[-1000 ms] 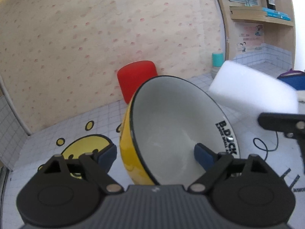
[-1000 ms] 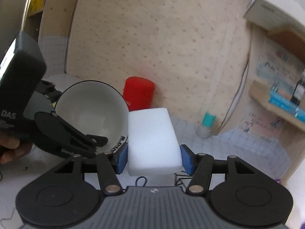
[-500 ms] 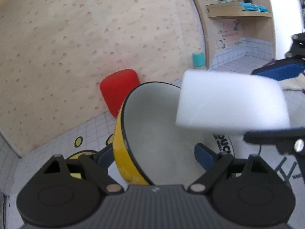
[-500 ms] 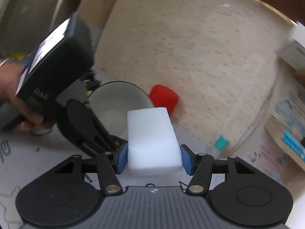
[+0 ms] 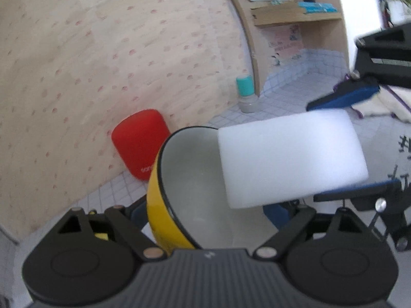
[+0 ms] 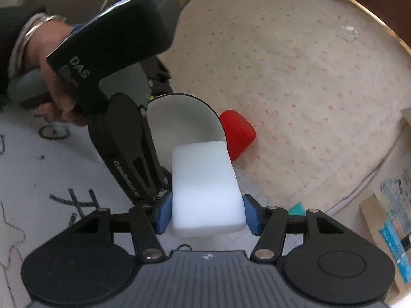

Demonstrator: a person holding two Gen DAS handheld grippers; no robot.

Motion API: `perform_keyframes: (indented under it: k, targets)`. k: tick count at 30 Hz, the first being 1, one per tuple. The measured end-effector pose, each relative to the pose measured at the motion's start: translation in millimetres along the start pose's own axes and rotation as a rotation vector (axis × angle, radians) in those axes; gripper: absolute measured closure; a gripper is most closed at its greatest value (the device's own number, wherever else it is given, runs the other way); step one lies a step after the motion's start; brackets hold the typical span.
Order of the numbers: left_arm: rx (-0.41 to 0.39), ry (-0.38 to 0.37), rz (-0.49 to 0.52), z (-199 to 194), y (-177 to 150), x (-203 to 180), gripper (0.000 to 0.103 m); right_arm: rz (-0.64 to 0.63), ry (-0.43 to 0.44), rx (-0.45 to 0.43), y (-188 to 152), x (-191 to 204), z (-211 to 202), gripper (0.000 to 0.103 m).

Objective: Clean bowl
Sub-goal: 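Wipe the white sponge inside the bowl with the right tool while the left tool holds it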

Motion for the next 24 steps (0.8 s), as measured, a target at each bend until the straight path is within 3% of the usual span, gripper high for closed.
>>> perform_keyframes:
  k: [4,9,14,18,24]
  targets:
    - [-0.019,0.003,0.01,-2.0,-2.1,-3.8,0.017,-0.08,0.004,0.007,3.8,2.1,-0.4,0.047]
    - [0.004,0.034,-0.003,-3.5,-6.1,-2.6,0.033,-0.121,-0.026,0.027,7.7,4.3,2.5,0.047]
    - [0.013,0.014,-0.093,-9.0,-11.8,11.5,0.053,-0.133,-0.015,0.061,5.7,9.8,7.2,0.047]
    - [0.016,-0.018,-0.138,-13.1,-16.8,18.3,0.055,-0.119,-0.013,0.091,3.8,14.4,14.1,0.047]
    - [0.008,-0.014,-0.126,-14.0,-19.2,14.9,0.054,-0.11,-0.056,0.096,10.7,13.8,14.7,0.047]
Point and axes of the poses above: each gripper's, at about its wrist camera, not at the fingertips, and z roughly the way its jaws point, x to its left, y to its top, the point moved 6 cm from there along z, roughly the way its jaws point, and after that the axes turned 8 degrees about -x, right-handed, at the moved point
